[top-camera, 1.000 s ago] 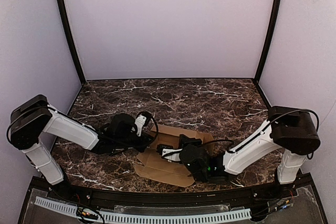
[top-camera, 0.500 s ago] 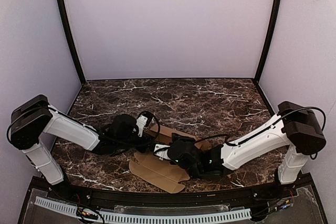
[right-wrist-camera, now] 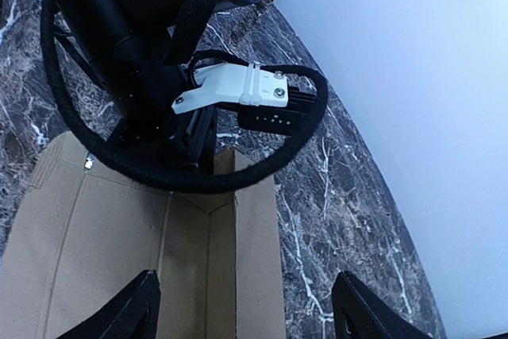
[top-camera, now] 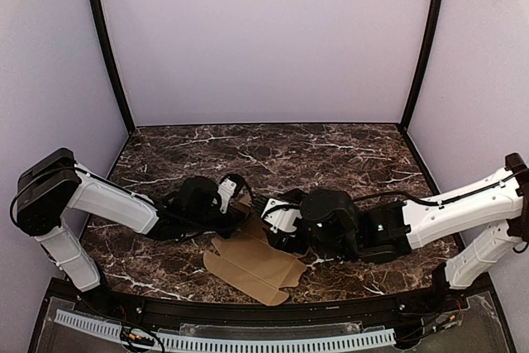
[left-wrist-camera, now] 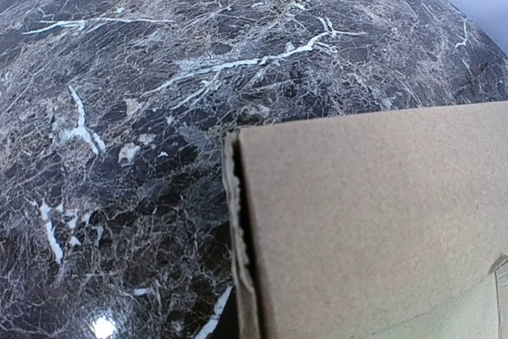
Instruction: Fold the paper box
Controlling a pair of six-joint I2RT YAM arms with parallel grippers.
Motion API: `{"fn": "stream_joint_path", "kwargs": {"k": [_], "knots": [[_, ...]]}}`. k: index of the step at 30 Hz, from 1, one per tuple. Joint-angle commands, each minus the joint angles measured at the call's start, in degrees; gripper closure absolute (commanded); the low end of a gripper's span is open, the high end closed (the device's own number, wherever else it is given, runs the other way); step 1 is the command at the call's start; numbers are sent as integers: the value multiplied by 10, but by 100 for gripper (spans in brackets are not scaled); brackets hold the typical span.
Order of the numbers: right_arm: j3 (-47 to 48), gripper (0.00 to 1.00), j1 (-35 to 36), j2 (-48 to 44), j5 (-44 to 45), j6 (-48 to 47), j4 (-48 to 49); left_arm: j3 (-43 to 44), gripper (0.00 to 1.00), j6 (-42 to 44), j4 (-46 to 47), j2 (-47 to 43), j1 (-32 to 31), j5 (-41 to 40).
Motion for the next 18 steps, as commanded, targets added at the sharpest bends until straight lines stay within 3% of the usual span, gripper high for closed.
{"fn": "stream_joint_path", "kwargs": {"k": [1, 7, 10, 16, 17, 18], "knots": [[-30, 25, -18, -55, -69, 55, -42, 21, 100, 26, -17, -2, -2, 2], [-51, 26, -69, -114, -149, 109, -51, 28, 100, 64, -7, 5, -2, 45], [-49, 34, -97, -122, -182, 132, -51, 34, 100, 93, -2, 16, -2, 69], [-34, 93, -173, -107, -288, 189, -50, 44, 100, 167, 30, 43, -2, 102], [-31, 100, -184, -100, -301, 199, -49, 46, 100, 173, 39, 45, -2, 105], [-30, 100, -192, -94, -310, 206, -47, 47, 100, 186, 43, 50, -2, 111]]}}
